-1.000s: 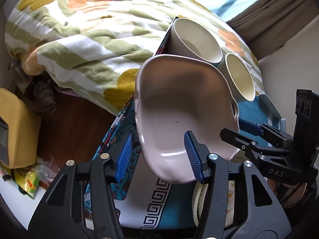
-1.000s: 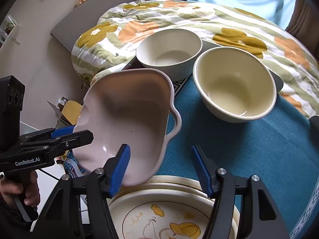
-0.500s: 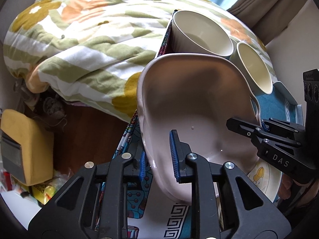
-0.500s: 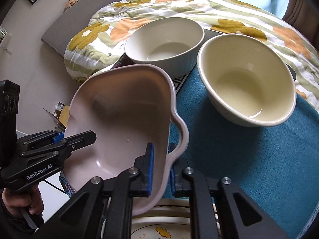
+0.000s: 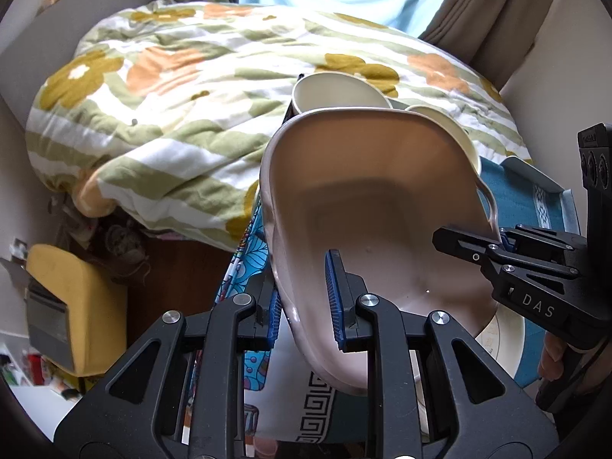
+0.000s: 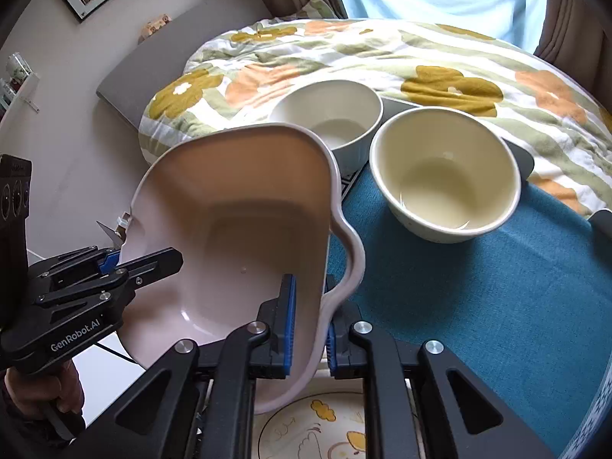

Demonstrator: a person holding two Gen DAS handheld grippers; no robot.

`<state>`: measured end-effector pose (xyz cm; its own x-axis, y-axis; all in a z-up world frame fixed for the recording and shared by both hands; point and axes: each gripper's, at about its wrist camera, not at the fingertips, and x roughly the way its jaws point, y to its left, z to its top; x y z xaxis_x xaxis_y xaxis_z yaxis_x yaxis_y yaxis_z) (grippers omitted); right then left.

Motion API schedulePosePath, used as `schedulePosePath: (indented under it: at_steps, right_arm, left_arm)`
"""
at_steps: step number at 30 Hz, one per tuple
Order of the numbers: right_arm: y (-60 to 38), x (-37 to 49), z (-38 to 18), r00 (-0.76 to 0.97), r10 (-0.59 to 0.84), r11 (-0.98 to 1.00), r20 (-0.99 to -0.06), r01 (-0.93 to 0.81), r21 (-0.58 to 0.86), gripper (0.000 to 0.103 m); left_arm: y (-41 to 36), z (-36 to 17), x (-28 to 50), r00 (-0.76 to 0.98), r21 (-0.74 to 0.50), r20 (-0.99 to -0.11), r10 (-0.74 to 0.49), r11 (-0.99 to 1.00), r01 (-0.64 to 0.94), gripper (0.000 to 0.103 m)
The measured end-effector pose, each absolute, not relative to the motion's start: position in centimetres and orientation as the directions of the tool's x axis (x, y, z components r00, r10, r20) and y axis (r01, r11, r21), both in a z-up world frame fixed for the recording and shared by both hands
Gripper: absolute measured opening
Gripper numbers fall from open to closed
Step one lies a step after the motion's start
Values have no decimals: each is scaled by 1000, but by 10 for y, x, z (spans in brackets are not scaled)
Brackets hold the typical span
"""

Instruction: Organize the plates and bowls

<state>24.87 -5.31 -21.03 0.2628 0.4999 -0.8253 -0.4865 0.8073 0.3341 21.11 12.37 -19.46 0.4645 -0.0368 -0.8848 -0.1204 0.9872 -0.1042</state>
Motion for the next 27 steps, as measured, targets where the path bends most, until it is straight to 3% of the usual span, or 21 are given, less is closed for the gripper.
schedulePosePath:
  at_steps: [13,27]
  right_arm:
    - [-196,172,-148,414,477,861,-776,-395,319,12]
    - [-359,113,-150,517,300,954,-802,-152,259,12]
  left_arm:
    - [-26,-121,152,552,-101,-829,-86,995,4,19]
    - [-207,-134,129,482,-195,-827,-288,952,234,19]
